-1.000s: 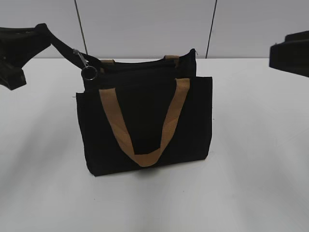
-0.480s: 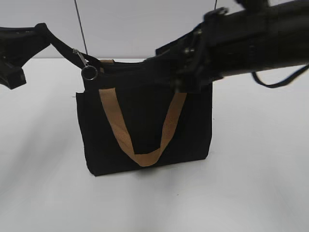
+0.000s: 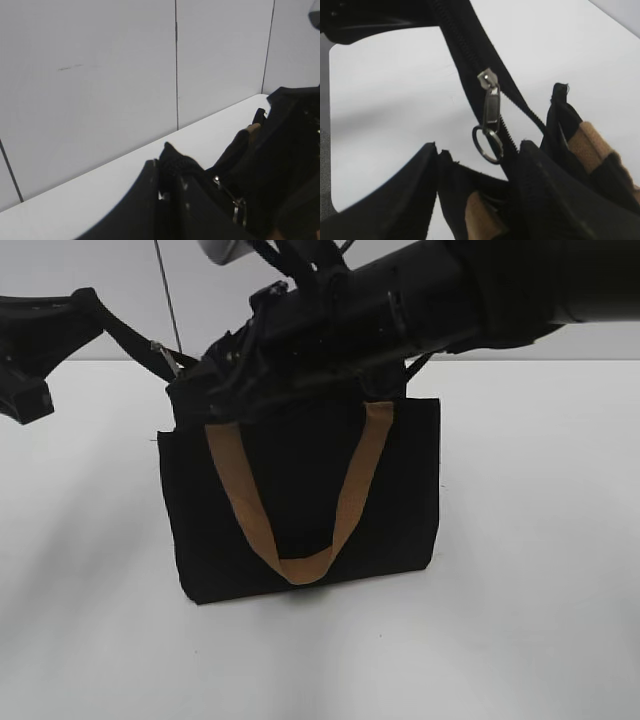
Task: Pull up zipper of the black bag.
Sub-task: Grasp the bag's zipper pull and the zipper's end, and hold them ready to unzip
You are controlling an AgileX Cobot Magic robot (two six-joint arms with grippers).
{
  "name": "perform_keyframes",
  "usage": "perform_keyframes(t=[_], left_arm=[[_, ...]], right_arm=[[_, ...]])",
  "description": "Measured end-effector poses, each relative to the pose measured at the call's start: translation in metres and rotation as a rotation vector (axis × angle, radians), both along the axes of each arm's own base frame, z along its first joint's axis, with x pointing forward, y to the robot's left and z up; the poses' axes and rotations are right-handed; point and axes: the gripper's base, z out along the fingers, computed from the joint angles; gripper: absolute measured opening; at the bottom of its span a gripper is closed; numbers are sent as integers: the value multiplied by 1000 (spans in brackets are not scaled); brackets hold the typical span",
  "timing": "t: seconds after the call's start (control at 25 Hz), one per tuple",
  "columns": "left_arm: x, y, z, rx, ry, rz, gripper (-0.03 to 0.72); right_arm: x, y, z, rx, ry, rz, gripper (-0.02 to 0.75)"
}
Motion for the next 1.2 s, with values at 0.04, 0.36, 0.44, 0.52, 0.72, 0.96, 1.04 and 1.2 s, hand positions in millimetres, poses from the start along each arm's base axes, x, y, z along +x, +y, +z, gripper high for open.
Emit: perform_keyframes(t=[0.04,0.36,0.44,0.52,0.72,0.96,1.04,1.2], left_arm=[[0,0,0,0,0,0,29],[0,0,0,0,1,1,29],[0,0,0,0,1,1,29],[0,0,0,-1,1,2,29],[0,0,0,0,2,3,29],[0,0,0,1,3,4,29],[0,1,-1,4,7,8,29],[1,2,-2,11,18,20,29]], right_arm=[[4,3,-2,-2,-1,1,403],[9,9,-15,-12,27,22,403],[8,9,-15,-10,33,33,398],[7,10,-14,-6,38,45,387],[4,11,-14,3,54,75,379],[3,11,-12,7,51,80,379],[4,10,-9,4,30,69,379],[5,8,-5,1,7,52,379]])
